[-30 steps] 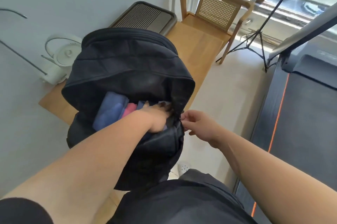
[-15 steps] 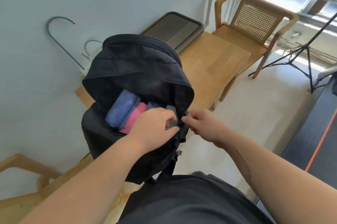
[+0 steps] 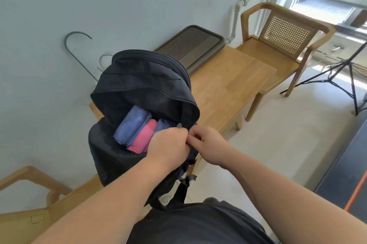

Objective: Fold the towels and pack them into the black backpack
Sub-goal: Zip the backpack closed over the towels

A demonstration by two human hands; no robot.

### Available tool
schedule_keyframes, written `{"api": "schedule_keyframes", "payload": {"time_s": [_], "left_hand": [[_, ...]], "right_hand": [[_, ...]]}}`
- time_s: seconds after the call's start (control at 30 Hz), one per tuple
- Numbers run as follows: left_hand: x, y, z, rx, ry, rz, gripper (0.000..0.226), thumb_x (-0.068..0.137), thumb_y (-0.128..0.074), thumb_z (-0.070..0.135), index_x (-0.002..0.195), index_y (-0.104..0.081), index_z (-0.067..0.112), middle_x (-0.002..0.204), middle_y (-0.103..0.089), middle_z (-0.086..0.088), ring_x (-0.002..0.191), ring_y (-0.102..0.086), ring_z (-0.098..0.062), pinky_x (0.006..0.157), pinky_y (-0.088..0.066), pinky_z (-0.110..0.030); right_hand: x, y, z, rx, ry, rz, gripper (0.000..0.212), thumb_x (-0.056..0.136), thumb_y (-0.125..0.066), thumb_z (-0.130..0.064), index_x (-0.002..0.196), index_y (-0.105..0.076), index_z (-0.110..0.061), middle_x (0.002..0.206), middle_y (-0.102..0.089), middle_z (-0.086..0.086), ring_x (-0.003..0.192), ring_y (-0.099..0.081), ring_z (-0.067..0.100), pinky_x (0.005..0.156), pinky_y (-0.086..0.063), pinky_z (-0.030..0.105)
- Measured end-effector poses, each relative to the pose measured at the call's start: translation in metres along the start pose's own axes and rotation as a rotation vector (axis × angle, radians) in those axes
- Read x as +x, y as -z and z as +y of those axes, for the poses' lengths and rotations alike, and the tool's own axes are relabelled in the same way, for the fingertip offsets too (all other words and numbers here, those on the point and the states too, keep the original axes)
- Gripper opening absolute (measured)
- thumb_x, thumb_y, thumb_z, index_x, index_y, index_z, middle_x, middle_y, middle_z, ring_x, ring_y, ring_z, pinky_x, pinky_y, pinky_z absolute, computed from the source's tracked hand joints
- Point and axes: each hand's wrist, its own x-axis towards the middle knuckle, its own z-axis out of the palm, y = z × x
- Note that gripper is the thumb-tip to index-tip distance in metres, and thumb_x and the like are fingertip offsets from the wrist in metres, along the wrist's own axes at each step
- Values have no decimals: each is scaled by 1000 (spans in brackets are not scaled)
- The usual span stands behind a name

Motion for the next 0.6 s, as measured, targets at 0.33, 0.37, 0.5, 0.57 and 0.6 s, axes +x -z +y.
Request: {"api": "schedule_keyframes", "payload": {"time_s": [0.33,0.37,0.5,0.57,0.6], "left_hand": [[-2,2,-10,-207,198,-105,17,99,-53,29,86,-60,20,84,-62,1,81,-59,-20,71,-51,-38],[-1,3,-10,-242,209,-101,19,98,-54,27,83,-60,18,81,-61,1,80,-59,-20,71,-51,-39],[-3,12,-12,-419,292,13,22,97,-59,22,78,-65,11,75,-63,-3,75,-60,-20,68,-51,-40],[-4,19,-12,-498,320,78,24,97,-60,21,75,-64,12,71,-63,-4,70,-60,-18,65,-50,-37],[-4,24,-12,-524,318,104,25,97,-61,21,74,-63,13,68,-63,-2,67,-59,-17,64,-50,-36]], "right_hand": [[0,-13,18,-120,60,49,20,88,-73,-31,108,-71,-27,77,-60,-16,70,-53,-1,65,-40,17],[2,-15,17,-162,91,91,20,86,-73,-34,106,-72,-27,80,-58,-16,72,-52,-1,67,-39,19],[9,-17,11,-279,220,148,24,87,-73,-36,109,-72,-27,93,-55,-12,84,-51,5,72,-41,21],[11,-14,10,-281,265,181,28,89,-72,-36,115,-72,-27,96,-55,-14,84,-51,2,73,-41,17],[13,-13,9,-278,282,221,28,89,-71,-37,115,-73,-26,95,-55,-15,82,-50,1,71,-39,14]]}}
